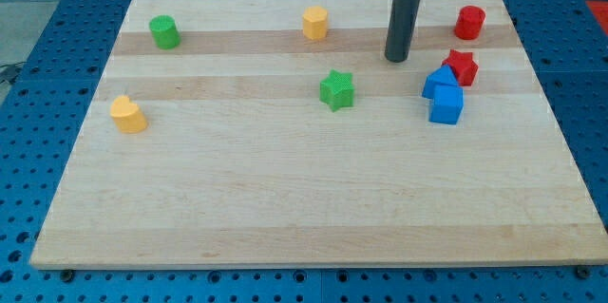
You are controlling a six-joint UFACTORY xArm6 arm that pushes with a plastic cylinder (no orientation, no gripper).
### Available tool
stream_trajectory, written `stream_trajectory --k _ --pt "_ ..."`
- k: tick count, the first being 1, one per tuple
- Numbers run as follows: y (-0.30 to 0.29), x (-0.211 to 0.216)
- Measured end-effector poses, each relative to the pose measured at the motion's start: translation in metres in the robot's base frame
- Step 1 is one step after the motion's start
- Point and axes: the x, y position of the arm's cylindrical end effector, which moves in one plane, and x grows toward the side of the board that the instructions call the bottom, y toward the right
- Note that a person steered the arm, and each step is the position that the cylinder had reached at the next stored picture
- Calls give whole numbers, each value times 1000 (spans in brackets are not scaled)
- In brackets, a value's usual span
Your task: Separate the blue blocks from the red star
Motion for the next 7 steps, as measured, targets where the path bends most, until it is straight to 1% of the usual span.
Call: stream_trajectory --k 1,3,4,6,7 --pt "19 6" --pt "38 8" --pt "43 22" --pt "43 107" --pt "43 141"
